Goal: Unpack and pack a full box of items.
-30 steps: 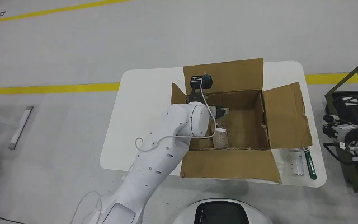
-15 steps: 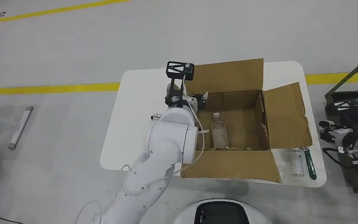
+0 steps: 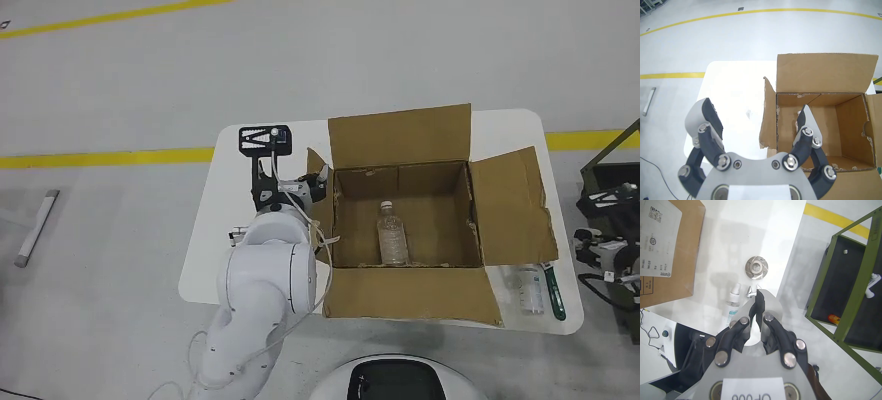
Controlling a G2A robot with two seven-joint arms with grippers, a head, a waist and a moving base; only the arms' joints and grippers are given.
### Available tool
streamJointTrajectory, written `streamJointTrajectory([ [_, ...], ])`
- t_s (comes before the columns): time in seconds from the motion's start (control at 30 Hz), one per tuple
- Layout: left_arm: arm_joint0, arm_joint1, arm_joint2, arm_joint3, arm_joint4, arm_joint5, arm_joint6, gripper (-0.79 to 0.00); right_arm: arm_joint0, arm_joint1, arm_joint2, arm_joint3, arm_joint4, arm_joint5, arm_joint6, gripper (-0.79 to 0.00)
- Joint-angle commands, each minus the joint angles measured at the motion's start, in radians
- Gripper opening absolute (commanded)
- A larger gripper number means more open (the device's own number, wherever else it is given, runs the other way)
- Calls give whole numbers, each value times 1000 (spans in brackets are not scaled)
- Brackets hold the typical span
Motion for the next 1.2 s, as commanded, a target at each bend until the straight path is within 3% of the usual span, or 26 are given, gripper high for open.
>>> streamJointTrajectory([
  [0.0,0,0,0,0,0,0,0,0,-8,1,-8,-17,-11,-20,-12,-785],
  [0.07,0,0,0,0,0,0,0,0,-30,6,-23,-63,-70,-37,14,-785],
  [0.4,0,0,0,0,0,0,0,0,-35,6,-127,-92,-73,188,201,-785],
  [0.43,0,0,0,0,0,0,0,0,-32,6,-138,-89,-78,204,207,-763],
  [0.5,0,0,0,0,0,0,0,0,-29,6,-151,-86,-89,234,207,-619],
  [0.57,0,0,0,0,0,0,0,0,-27,5,-170,-78,-89,264,190,-603],
  [0.67,0,0,0,0,0,0,0,0,-27,4,-180,-65,-79,291,167,-449],
  [1.17,0,0,0,0,0,0,0,0,-79,1,-211,-33,-83,390,89,-449],
])
